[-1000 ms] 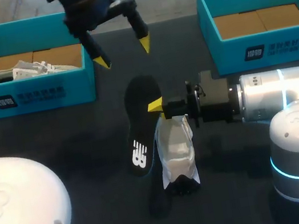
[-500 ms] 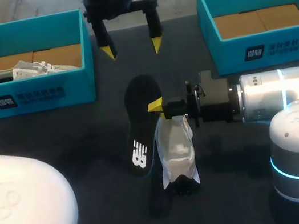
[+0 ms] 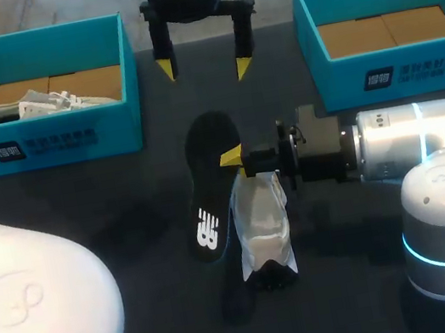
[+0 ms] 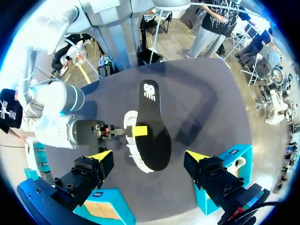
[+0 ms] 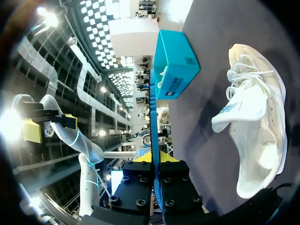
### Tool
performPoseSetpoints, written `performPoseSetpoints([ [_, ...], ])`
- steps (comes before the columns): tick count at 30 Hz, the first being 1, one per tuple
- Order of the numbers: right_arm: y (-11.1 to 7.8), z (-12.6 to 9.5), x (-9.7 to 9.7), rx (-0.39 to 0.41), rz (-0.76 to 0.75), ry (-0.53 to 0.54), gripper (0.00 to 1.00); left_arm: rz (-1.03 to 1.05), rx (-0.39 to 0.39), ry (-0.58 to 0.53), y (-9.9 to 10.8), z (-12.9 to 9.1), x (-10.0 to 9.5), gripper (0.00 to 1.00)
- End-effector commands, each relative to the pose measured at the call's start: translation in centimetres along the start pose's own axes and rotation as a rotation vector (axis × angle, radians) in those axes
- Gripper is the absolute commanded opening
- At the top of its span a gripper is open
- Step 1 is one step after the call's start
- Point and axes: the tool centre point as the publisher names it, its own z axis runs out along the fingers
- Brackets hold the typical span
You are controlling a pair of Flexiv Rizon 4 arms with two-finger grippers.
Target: Take the shoe out of the shoebox, open the shoe tongue, remove and reinsert the insole, then place the shoe into the shoebox
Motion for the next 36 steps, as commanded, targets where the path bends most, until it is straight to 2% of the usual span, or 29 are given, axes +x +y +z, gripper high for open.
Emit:
performPoseSetpoints([
  [1,-0.1,0.2,0.0,-0.003,0.000,-0.003,0.00,-0.015,-0.028,-0.041,-0.6,0.0,0.5,1.00],
  [6,-0.1,0.2,0.0,-0.003,0.000,-0.003,0.00,-0.043,-0.049,-0.118,-0.9,0.4,1.3,1.00],
  [10,-0.1,0.2,0.0,-0.003,0.000,-0.003,0.00,-0.071,-0.086,-0.220,-1.2,0.5,2.5,1.00],
  [21,-0.1,0.2,0.0,-0.003,0.000,-0.003,0.00,-0.072,-0.177,-0.666,-2.7,1.1,4.4,1.00],
  [28,-0.1,0.2,0.0,-0.003,0.000,-0.003,0.00,-0.053,-0.235,-0.884,-3.2,0.7,5.4,1.00],
  [36,-0.1,0.2,0.0,-0.003,0.000,-0.003,0.00,-0.049,-0.292,-1.091,-3.8,1.8,6.2,1.00],
])
